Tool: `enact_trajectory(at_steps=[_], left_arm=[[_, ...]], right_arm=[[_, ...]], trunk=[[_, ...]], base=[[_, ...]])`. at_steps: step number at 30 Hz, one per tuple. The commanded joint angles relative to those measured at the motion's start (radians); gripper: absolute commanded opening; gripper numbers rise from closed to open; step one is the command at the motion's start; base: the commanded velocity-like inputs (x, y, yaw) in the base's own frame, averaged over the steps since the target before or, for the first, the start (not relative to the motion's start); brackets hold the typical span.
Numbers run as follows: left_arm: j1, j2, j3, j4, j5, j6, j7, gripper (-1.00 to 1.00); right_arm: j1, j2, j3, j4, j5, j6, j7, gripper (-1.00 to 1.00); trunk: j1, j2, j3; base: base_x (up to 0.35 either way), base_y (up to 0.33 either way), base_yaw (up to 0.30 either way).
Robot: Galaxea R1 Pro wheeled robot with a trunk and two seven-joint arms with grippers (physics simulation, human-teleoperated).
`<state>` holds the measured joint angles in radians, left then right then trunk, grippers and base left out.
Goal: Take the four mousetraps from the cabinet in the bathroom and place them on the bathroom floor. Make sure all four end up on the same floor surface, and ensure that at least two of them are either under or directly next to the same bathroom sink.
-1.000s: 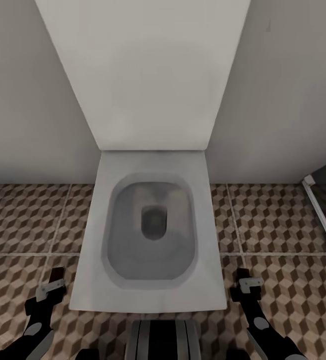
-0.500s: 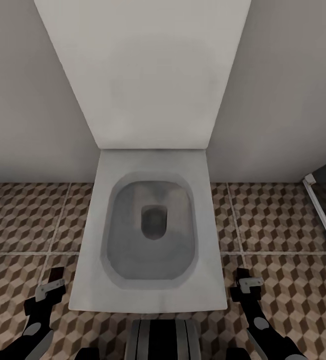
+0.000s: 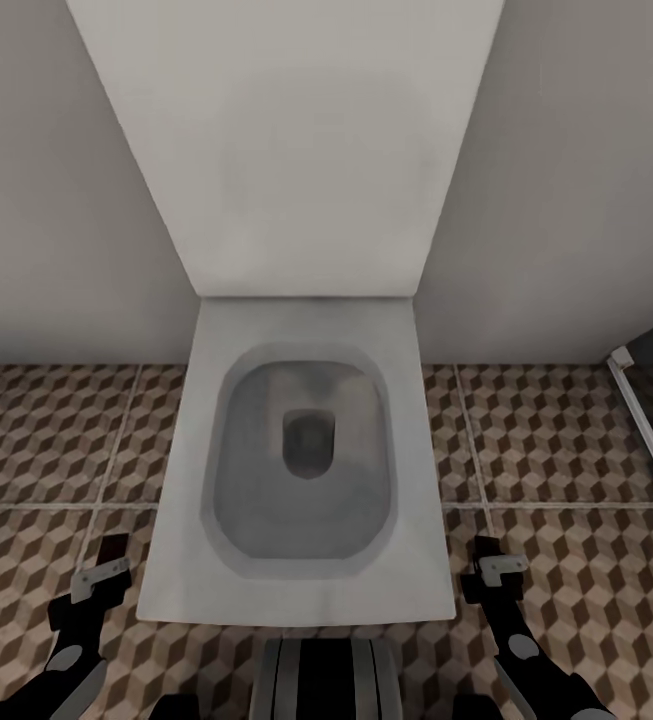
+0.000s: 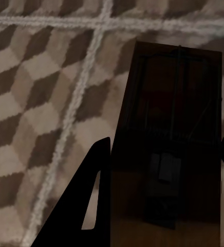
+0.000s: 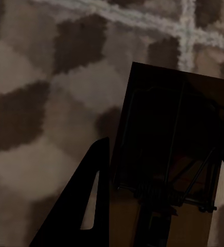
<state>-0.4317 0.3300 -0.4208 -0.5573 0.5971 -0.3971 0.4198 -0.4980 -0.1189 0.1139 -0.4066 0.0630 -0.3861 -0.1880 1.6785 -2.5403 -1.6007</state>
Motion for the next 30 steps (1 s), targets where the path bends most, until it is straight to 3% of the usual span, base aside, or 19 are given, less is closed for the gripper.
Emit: enact_trajectory(at_steps=[1,4,21,25,30], left_arm=[[-0.001,0.002,-0.009,-0.001,0.004,-0.003,0.012,-1.00],[-0.001,0.003,-0.008,-0.001,0.004,-0.003,0.012,-1.00],[-0.001,0.001,-0.008,-0.001,0.004,-0.003,0.012,-1.00],[0.000,-0.001,-0.009,-0.001,0.004,-0.003,0.013,-1.00],[-0.001,0.000,-0.009,-0.001,0.005,-0.003,0.013,-1.00]], right_arm=[[0.000,-0.001,0.006,0.000,0.005,-0.001,-0.007,-1.00],[0.000,-0.001,0.006,0.001,0.005,-0.001,-0.007,-1.00],[0.000,-0.001,0.006,0.001,0.006,-0.001,-0.007,-1.00],[0.000,-0.001,0.006,0.000,0.006,-0.001,-0.007,-1.00],[0.000,-0.001,0.006,0.000,0.006,-0.001,-0.007,-1.00]], trunk=[[0.000,0.000,-0.005],[0.002,-0.001,-0.016],[0.002,-0.001,-0.016],[0.003,-0.002,-0.032],[0.003,-0.002,-0.032]], base=[[0.000,0.000,0.000],[0.000,0.000,0.000],[0.000,0.000,0.000],[0.000,0.000,0.000],[0.000,0.000,0.000]])
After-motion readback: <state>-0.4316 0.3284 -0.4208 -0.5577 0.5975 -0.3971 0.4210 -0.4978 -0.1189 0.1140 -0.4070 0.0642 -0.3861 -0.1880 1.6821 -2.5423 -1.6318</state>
